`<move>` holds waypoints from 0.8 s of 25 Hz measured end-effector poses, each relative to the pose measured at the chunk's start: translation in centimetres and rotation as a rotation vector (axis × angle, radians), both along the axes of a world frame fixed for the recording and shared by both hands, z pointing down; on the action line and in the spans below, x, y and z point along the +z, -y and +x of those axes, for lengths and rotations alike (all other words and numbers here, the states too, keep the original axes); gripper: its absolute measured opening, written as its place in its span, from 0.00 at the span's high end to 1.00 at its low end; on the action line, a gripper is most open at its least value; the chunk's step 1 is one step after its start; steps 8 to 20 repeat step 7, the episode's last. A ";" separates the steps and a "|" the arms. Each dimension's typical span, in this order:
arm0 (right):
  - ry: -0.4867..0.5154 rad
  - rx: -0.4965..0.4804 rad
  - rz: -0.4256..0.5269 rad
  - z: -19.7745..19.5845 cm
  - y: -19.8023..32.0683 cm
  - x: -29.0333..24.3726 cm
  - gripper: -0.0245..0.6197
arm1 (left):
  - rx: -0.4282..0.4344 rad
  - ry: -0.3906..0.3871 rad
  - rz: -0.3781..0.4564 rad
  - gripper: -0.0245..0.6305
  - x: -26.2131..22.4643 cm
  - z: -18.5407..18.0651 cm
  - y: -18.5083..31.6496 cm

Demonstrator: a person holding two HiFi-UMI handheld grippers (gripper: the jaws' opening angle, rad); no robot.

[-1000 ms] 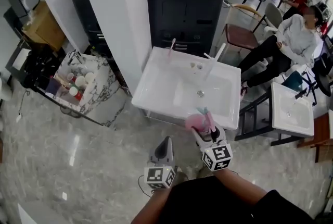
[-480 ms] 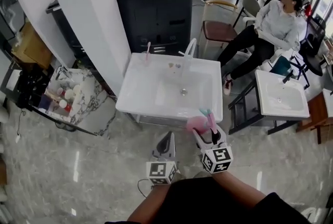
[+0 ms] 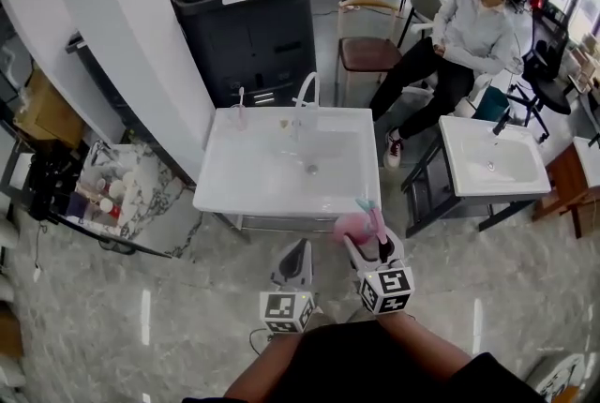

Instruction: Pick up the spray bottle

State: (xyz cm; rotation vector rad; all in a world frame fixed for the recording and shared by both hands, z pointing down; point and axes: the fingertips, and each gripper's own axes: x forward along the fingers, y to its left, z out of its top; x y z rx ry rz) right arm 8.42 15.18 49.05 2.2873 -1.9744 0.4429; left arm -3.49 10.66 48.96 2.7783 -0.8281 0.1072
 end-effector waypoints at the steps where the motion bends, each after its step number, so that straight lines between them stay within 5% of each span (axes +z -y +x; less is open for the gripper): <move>1: 0.001 0.014 0.003 0.6 -0.3 0.0 0.49 | 0.007 0.005 0.008 0.94 -0.1 0.3 -0.1; 7: 0.002 0.063 -0.003 4.6 -1.3 -1.6 0.49 | 0.019 0.015 0.008 0.94 -1.5 2.9 0.1; 20: 0.002 0.063 -0.003 4.6 -1.3 -1.6 0.49 | 0.019 0.015 0.008 0.94 -1.5 2.9 0.1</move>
